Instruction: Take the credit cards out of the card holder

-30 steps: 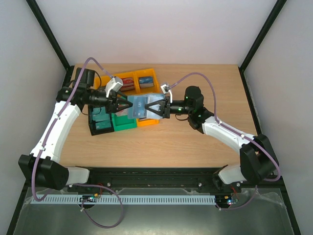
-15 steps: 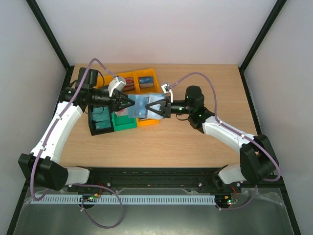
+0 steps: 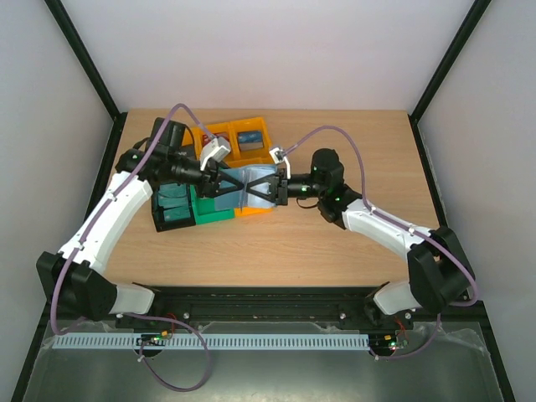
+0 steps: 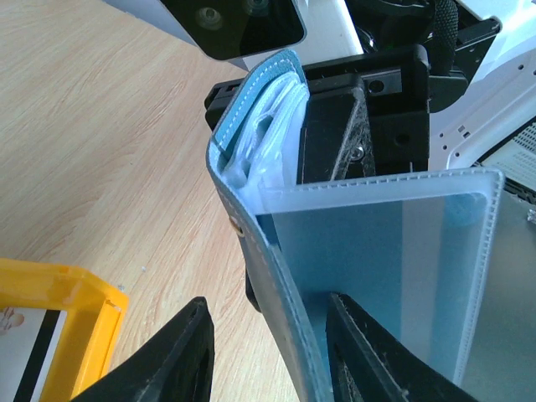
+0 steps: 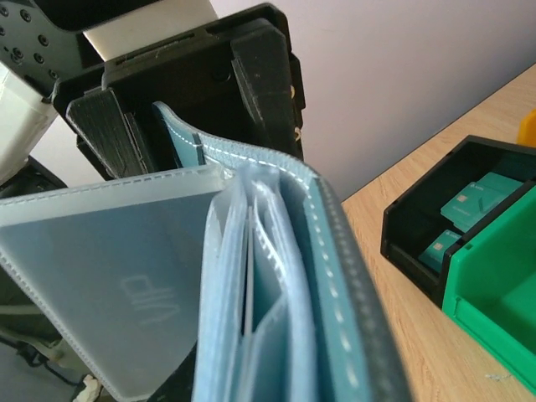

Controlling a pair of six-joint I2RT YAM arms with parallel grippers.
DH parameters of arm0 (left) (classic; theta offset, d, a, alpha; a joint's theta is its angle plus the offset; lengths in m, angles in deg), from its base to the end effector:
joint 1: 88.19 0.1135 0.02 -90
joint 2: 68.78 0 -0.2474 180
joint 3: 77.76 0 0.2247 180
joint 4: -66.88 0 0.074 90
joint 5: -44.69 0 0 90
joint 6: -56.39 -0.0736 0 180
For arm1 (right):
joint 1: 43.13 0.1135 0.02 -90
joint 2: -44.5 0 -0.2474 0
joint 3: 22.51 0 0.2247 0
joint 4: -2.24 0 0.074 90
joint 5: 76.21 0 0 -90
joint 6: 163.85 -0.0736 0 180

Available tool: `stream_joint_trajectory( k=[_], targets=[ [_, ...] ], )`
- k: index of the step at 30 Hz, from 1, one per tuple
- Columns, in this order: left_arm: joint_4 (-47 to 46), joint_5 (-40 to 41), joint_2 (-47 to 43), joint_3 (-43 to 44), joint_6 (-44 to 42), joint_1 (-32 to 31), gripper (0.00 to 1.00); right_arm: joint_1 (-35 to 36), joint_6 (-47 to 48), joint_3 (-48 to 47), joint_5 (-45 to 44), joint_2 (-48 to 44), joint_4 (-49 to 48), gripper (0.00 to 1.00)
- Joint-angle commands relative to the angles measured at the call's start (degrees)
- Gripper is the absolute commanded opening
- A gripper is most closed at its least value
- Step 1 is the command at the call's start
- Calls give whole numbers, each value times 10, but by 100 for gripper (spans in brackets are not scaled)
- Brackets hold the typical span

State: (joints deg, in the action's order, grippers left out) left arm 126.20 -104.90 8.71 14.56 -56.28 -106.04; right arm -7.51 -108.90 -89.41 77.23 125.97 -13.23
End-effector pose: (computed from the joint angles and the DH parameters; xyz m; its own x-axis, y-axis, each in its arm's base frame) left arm 0.2309 -0.1410 0.3346 -0.3300 0.3112 -0.8912 0.9406 0.1878 -0.2827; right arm 0.2118 0.2327 0.3033 -0.5566 -0.0829 -0.8266 -0.8157 -0.1341 0.5627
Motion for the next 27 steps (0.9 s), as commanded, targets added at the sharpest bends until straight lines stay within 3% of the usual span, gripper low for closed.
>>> stream_joint_trajectory(
  k=[1,4,9,10,15,21,27],
  targets=[
    [-7,-7,7,-5,-1,-9,39,2,-8,-25,12,5,-50,3],
    [-14,2,12,-5,7,-16,37,4,-10,-28,15,8,-51,5],
    [-18,22,11,-3,11,-19,4,4,-5,-22,31,0,-52,15],
    [-16,27,10,-1,12,-19,2,2,1,-17,29,-5,-50,18],
    [-7,44,3,7,8,-8,2,-25,50,-11,8,-21,32,35],
    [-4,99,-5,23,20,2,2,-57,75,9,-44,-52,79,69],
    [-11,287,-2,47,49,-5,2,-57,82,6,-84,-42,105,76]
  ],
)
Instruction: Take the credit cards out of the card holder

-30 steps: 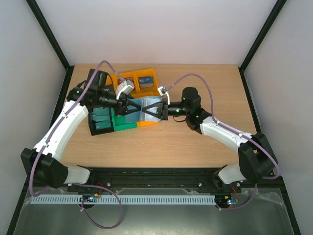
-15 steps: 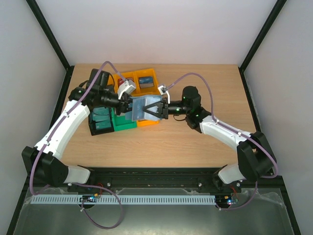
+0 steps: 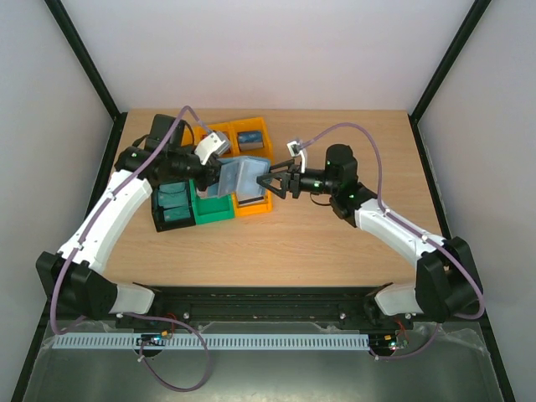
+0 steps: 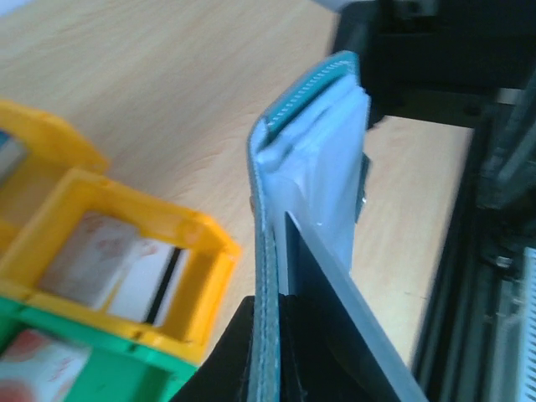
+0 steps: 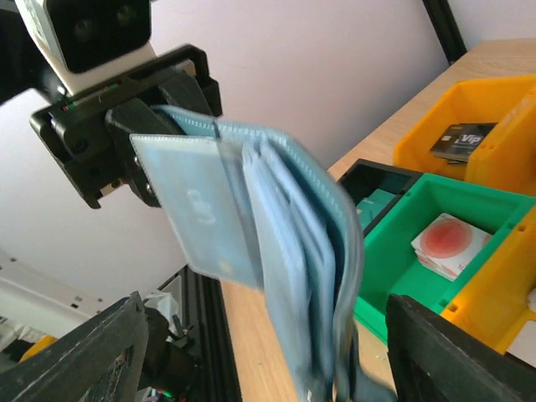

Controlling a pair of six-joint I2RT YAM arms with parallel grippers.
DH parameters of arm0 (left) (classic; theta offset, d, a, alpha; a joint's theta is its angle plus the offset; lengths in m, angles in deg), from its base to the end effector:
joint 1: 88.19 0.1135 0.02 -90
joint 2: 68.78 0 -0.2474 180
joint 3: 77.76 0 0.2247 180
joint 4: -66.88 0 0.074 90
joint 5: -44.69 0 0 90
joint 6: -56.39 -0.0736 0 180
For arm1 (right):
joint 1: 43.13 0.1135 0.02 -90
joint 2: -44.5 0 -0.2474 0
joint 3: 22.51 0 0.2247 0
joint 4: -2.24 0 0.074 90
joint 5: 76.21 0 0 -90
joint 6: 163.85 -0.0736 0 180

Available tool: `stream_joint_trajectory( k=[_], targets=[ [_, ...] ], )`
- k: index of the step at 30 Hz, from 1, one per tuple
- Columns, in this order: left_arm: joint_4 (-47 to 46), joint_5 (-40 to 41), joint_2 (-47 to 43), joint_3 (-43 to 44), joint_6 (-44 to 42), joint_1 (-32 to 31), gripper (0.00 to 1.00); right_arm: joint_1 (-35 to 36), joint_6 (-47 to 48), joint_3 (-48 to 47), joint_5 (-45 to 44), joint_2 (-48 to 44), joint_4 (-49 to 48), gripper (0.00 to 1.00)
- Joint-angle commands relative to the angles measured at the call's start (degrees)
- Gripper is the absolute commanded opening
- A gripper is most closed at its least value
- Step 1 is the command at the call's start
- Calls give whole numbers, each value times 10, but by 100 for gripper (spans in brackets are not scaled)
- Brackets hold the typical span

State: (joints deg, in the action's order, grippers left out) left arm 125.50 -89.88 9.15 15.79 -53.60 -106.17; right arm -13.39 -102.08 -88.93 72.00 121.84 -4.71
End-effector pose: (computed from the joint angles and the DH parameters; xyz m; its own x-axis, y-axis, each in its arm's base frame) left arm 0.2477 -0.1347 0.3297 -0.3675 0.3753 -0.8509 0.8872 0.4159 -0.1998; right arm 0.2285 0.2026 0.3045 -0.5248 -0.0129 -0.8511 -0.8505 0.0487 0.5237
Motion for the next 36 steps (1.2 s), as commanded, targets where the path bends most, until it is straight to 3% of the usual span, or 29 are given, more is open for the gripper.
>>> stream_joint_trajectory(
  k=[1,8,13,18,22,28,36],
  targets=[
    [-2,172,-5,39,22,-9,2,3,7,1,-30,5,14,78],
    [4,436,18,52,18,-68,2,7,-5,-4,-62,25,8,86],
    [5,462,30,58,19,-85,2,9,5,-10,-73,24,26,91],
    [22,382,28,72,13,-88,2,10,12,-10,-77,26,31,92],
    [57,243,19,96,-12,-83,2,10,22,-9,-73,23,33,99],
    [126,71,11,140,-61,-59,2,10,45,-5,-62,3,34,99],
    [183,-28,0,150,-126,-37,2,10,56,11,-1,-33,-4,97]
  ],
)
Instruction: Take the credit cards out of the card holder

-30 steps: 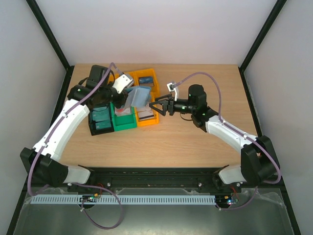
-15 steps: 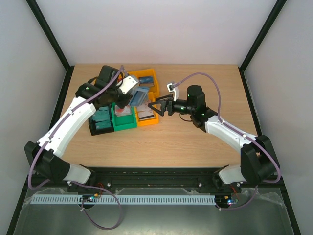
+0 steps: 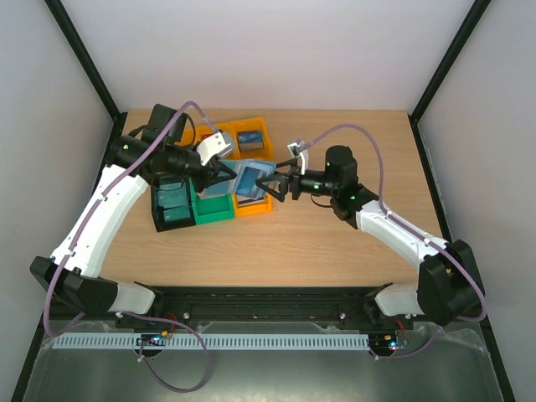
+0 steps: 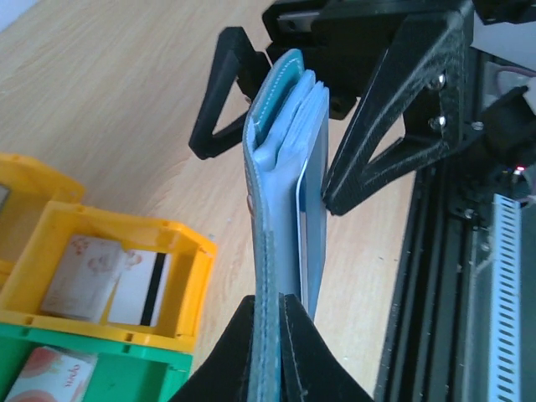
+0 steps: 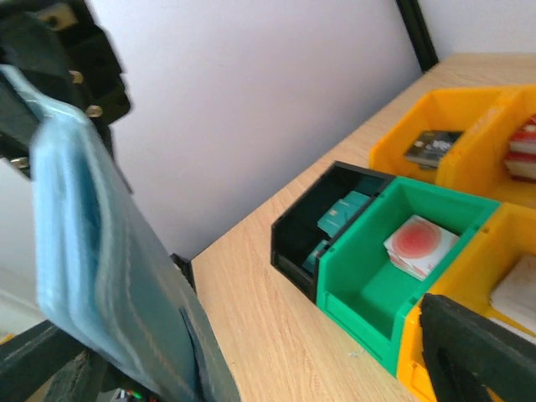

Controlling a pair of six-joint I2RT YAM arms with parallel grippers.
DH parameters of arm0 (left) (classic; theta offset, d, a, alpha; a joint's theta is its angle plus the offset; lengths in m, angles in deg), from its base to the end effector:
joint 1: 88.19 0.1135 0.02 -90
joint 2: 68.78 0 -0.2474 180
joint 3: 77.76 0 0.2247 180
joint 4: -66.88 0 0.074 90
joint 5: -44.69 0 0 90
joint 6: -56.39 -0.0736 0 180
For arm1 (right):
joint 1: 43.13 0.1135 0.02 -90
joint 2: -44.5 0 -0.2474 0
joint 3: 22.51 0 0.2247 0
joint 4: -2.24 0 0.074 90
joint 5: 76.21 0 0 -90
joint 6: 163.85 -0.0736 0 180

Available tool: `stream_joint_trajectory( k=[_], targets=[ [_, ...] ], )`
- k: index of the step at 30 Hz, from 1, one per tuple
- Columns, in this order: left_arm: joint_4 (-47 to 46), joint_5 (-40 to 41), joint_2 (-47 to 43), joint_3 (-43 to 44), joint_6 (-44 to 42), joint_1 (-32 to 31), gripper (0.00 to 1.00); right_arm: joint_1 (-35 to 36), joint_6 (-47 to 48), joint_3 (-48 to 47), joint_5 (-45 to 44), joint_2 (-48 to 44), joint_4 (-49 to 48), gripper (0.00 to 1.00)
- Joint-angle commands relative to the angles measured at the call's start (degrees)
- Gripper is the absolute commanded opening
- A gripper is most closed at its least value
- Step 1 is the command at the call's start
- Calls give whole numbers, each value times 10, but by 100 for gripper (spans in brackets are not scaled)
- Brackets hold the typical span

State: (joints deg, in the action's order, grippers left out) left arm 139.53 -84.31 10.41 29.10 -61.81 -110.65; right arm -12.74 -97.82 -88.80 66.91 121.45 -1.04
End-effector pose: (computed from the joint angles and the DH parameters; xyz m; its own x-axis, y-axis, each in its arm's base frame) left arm 0.2276 -0.1442 0.3681 -0.2410 0.4970 -0.8336 0.9329 0.3555 -0.0578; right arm 0.2309 0.2036 0.2978 -0.5026 -0.0121 -0.8644 -0.8577 0.1327 0.4968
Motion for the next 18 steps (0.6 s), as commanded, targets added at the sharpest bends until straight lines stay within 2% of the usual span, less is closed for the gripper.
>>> stream_joint_trajectory(
  k=[1,3,7,11,12,14,15,17,18],
  targets=[
    [43,-86,-13,17,-45,7,2,4,8,13,66,-32,-54,94],
    [42,-88,-12,16,-44,8,2,4,-8,18,92,-35,-83,83],
    [37,-92,-10,15,-38,8,2,14,-16,13,99,-29,-89,49],
    [33,-93,-11,12,-36,11,2,20,-16,10,107,-25,-88,7],
    [30,-93,-13,9,-33,14,2,20,-15,12,107,-27,-88,2],
    [9,-82,-18,0,-12,27,2,19,-14,16,105,-35,-92,2],
    [-9,-66,-20,-6,7,34,5,19,-13,16,98,-40,-90,2],
    [-44,-34,-23,-20,52,54,28,19,-8,15,70,-45,-72,2],
    [-60,-22,-25,-26,68,66,36,19,0,11,51,-45,-50,2]
  ],
)
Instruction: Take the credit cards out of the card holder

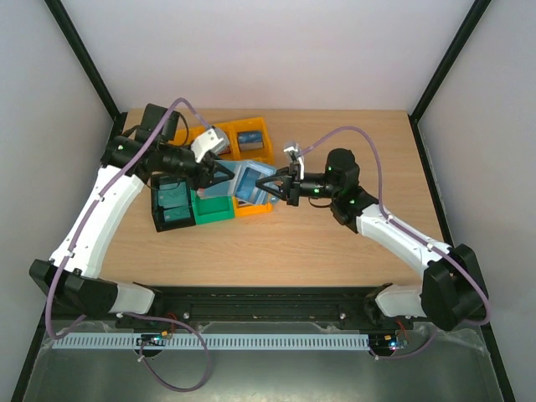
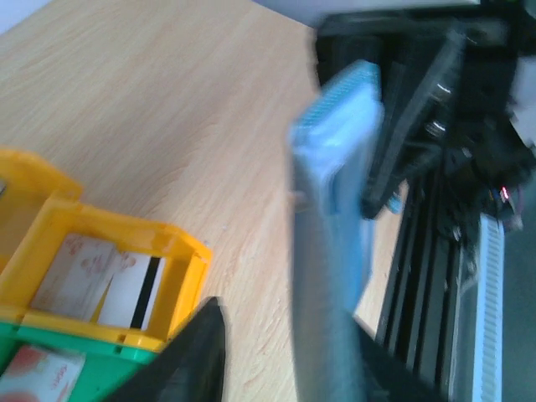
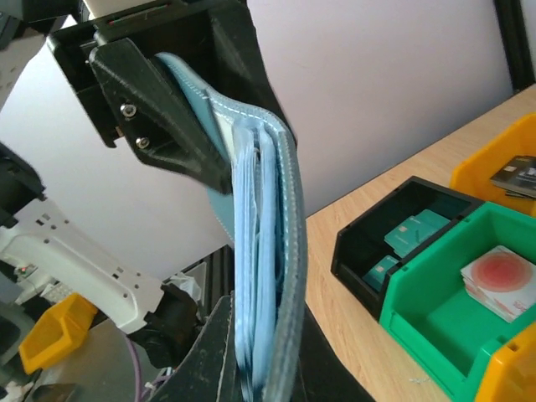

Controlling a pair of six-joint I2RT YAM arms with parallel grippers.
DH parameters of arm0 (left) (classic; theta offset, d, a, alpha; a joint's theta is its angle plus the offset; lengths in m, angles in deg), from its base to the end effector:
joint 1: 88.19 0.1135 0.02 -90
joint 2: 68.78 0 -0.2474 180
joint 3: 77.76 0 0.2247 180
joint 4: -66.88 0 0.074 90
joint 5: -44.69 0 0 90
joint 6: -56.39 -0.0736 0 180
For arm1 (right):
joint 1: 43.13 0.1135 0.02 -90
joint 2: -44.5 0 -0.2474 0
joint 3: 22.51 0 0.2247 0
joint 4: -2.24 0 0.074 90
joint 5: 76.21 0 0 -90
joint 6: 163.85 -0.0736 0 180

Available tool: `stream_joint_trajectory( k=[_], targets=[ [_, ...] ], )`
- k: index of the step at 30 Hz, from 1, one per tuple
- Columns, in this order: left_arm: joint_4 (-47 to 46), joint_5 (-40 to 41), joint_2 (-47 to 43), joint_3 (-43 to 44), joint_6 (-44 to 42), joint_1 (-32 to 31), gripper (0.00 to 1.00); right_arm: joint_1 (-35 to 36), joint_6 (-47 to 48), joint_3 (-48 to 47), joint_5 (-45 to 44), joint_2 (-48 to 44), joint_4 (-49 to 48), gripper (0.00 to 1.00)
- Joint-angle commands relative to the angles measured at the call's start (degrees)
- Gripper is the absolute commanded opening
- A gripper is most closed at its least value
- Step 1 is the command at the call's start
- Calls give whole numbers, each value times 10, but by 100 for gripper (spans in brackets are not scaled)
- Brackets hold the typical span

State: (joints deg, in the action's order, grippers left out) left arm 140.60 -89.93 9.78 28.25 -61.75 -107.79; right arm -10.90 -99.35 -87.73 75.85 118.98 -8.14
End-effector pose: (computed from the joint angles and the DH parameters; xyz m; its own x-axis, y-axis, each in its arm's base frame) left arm 0.2254 -0.1351 0.3682 -0.2719 0.4532 -0.8489 0.9349 0.3333 -0.1215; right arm 0.2056 0.2065 0.3178 -0.4143 -0.0228 -0.9098 -0.9070 -0.0719 0.4148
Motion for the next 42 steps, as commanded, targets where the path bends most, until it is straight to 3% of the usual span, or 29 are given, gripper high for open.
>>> stream_joint_trajectory(
  k=[1,5,8,10,13,17,21,27,35,42],
  targets=[
    [-83,40,-20,-22,80,49,41,0,22,-7,-64,-17,45,2],
    [-120,59,-30,-31,118,86,70,-1,37,-54,-213,15,174,2],
    [-130,78,-34,-31,128,91,74,1,32,-98,-303,50,254,2],
    [-126,49,-35,-38,123,91,71,8,33,-108,-306,59,260,1],
    [-106,-60,-35,-62,99,84,59,22,36,-107,-285,61,241,2],
    [-90,-125,-28,-89,67,43,58,28,34,-99,-216,60,199,2],
    [-117,-117,-13,-100,96,29,56,28,9,-71,-117,43,115,2],
    [-133,-89,-15,-113,109,29,49,28,-13,-41,-48,15,40,2],
    [-135,-98,-12,-128,108,23,41,28,-55,-27,-39,8,-33,2],
    [-130,-85,-13,-126,97,18,41,28,-73,-27,-54,10,-58,2]
  ],
)
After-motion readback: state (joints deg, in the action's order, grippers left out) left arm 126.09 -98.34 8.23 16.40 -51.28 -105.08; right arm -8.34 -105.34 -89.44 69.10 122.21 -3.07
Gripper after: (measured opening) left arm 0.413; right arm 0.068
